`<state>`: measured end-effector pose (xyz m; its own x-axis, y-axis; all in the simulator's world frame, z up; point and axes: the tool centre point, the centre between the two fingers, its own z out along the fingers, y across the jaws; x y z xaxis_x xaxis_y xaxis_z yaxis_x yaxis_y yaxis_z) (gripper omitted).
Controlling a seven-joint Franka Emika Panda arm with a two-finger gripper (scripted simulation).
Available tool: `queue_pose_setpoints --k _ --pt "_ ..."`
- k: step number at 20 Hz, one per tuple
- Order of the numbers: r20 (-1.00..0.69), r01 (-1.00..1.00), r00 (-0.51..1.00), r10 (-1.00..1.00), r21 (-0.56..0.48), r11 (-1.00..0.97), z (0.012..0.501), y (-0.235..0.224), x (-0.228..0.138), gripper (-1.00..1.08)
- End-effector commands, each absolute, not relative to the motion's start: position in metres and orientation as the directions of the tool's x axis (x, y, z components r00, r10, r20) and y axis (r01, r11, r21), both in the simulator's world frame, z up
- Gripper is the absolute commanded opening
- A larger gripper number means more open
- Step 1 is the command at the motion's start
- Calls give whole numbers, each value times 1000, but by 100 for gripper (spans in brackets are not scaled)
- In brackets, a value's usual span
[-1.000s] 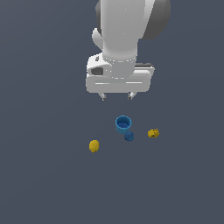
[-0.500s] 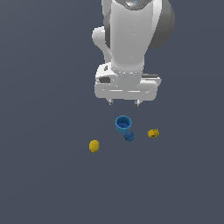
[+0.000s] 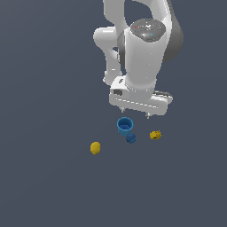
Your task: Pick up a designated object from a clutter of objects.
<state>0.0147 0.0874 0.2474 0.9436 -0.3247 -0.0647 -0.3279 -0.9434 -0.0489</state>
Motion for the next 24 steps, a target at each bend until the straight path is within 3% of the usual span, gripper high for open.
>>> queue_pose_setpoints --k 1,24 --pt "-75 -387 921 -383 -50 -921 237 98 15 100" --pt "-98 -827 559 -823 9 -562 142 182 8 100"
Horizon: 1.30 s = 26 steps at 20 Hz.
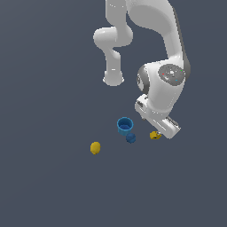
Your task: Pick up a designated object from a clutter of objects.
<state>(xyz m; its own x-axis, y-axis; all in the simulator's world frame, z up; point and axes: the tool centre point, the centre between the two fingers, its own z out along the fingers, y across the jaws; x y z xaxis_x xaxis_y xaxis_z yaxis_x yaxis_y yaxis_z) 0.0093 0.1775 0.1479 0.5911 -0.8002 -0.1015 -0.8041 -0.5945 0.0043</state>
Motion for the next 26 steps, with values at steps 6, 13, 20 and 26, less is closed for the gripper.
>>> queue_pose_setpoints --k 6,13,20,26 --pt "-78 -902 429 -900 22 -432 120 200 4 100" --pt "-44 -963 268 -962 24 -270 96 218 -1 100" --pt "-16 -989 144 -989 13 -144 81 230 -5 100" --pt "-3 -996 85 -996 3 -85 74 235 -7 100"
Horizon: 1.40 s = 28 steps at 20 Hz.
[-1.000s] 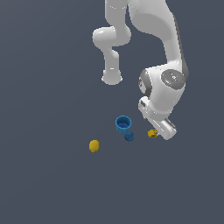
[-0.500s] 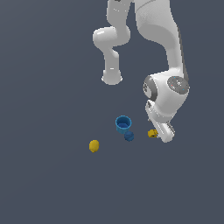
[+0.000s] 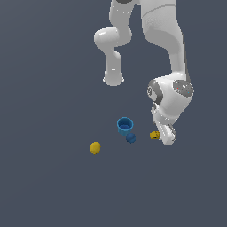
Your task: Pick up a designated object from a clutter of objects.
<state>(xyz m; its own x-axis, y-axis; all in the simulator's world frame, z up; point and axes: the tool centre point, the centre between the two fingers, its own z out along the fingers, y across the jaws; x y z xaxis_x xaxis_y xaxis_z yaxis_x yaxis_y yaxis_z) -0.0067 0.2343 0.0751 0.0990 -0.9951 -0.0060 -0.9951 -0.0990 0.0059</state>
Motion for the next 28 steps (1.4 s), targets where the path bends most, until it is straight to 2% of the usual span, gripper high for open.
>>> queue_pose_setpoints --k 1,9,23,24,28 --pt "-2 -997 79 -997 2 -79 73 236 -7 100" --pt "-1 -997 74 -997 1 -74 69 237 -8 100" --pt "0 -998 69 -998 1 -69 21 236 -8 100" --pt "0 -998 69 -998 1 -69 21 236 -8 -100" --pt "0 -998 69 -998 1 -69 21 236 -8 -100"
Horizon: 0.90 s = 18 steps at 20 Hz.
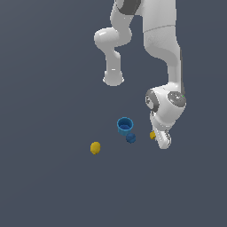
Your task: Pick up a designated object from a clutter of objects.
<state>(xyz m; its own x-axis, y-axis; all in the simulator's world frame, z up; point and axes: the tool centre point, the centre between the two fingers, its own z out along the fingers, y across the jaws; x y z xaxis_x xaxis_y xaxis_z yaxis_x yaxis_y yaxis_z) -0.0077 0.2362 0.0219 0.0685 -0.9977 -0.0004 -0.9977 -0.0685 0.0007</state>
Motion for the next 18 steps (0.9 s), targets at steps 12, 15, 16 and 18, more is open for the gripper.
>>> queue_pose_setpoints --k 12,15,16,18 --pt "-1 -998 68 -998 1 -68 30 231 -8 -100" --pt "-2 -998 67 -998 1 -67 40 224 -10 -100" --pt "-2 -998 67 -998 1 -67 44 222 -10 -100" --pt "-3 -998 67 -998 2 -67 54 215 -11 -100"
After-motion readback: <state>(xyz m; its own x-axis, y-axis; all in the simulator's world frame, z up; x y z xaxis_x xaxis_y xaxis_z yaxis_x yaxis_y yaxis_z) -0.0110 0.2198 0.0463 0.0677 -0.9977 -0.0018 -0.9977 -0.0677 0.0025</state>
